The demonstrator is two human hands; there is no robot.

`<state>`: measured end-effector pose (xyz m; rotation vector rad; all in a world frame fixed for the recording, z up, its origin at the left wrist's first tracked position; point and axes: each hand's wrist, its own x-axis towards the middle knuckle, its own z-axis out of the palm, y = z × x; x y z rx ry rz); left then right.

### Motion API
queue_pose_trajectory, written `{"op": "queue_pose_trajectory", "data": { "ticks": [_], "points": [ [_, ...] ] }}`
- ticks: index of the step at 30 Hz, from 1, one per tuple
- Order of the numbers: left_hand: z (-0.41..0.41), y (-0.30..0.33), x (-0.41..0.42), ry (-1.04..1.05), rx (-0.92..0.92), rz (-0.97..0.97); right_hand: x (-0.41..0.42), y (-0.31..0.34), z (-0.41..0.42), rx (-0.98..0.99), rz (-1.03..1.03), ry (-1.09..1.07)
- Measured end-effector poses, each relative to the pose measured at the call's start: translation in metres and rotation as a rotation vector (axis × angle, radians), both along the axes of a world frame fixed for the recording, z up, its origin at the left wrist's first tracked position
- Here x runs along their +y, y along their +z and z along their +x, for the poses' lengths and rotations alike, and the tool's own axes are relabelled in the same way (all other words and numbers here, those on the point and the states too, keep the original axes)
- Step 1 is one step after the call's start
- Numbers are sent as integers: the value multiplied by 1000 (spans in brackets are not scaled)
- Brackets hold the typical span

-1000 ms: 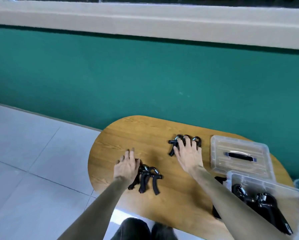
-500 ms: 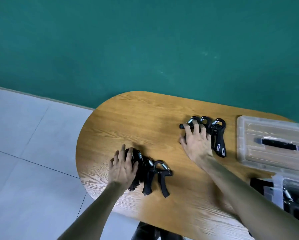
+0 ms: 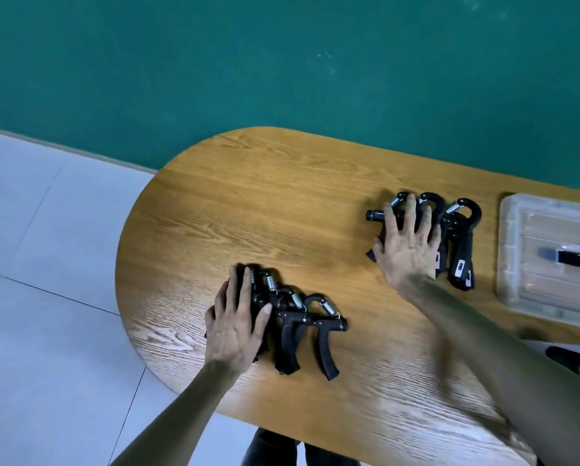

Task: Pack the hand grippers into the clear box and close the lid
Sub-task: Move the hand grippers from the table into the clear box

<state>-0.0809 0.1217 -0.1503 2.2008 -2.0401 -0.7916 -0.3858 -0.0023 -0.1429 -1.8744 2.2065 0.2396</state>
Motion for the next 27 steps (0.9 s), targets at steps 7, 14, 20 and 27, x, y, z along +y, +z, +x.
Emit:
{"op": "queue_pose_trajectory", "data": {
  "ticks": [7, 14, 20, 27],
  "points": [
    [16, -7, 5, -23, 7, -27, -2, -2, 18, -60, 11, -35],
    [15, -9, 4, 36, -19, -55, 0, -14, 29, 17, -13, -31],
    [20, -10, 0, 82, 16, -52, 8, -14, 28, 87, -14, 16],
    [21, -12, -2, 100, 12, -109, 20, -8, 25, 101, -30, 50]
  ]
}}
